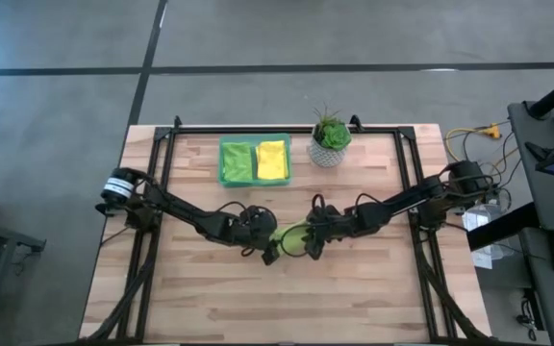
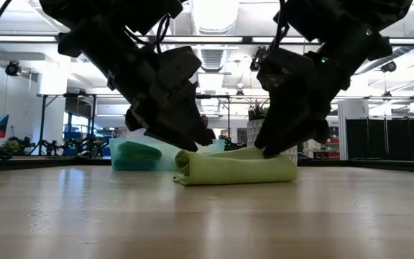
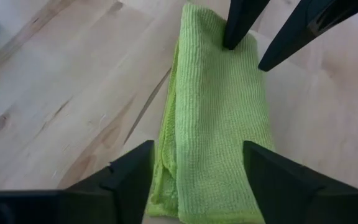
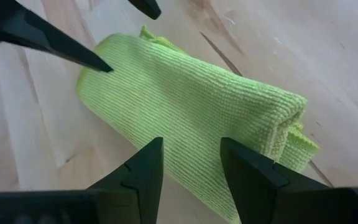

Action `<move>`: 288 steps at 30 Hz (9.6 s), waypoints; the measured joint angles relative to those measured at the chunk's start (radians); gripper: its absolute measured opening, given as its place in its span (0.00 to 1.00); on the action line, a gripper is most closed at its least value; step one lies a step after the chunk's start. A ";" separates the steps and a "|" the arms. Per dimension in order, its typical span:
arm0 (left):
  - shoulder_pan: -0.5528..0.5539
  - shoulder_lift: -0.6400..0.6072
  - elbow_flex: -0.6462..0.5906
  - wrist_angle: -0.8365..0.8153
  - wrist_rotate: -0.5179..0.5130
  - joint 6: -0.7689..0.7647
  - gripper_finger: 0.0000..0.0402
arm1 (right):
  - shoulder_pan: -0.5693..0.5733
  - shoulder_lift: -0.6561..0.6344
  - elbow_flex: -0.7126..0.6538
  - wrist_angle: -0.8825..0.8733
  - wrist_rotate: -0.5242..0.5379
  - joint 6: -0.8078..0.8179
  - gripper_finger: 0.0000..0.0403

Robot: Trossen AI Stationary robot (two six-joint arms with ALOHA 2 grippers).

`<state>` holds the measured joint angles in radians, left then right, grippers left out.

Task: Fold microfiber towels
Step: Fold the light green microfiber towel, then put the folded light green microfiber towel into the light blue bin, then return to Home Position

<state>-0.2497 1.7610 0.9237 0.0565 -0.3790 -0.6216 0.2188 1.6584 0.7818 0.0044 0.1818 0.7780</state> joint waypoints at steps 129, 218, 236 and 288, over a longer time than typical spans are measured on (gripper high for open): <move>-0.060 0.203 0.210 -0.193 0.187 -0.483 0.65 | 0.091 0.058 -0.177 0.328 0.134 0.890 0.48; -0.198 -0.143 -0.068 -0.589 -0.072 -0.857 0.19 | -0.587 0.446 0.811 -0.299 -0.093 -0.164 0.02; -0.199 -0.143 -0.067 -0.569 -0.067 -0.848 0.19 | -0.604 0.490 0.861 -0.444 -0.018 -0.232 0.25; -0.158 -0.230 -0.066 -0.561 -0.085 -0.289 0.19 | -0.619 0.482 1.381 -0.866 -0.092 -0.654 0.02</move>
<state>-0.4076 1.5314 0.8578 -0.5046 -0.4642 -0.9103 -0.4004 2.1405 2.1631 -0.8620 0.0902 0.1240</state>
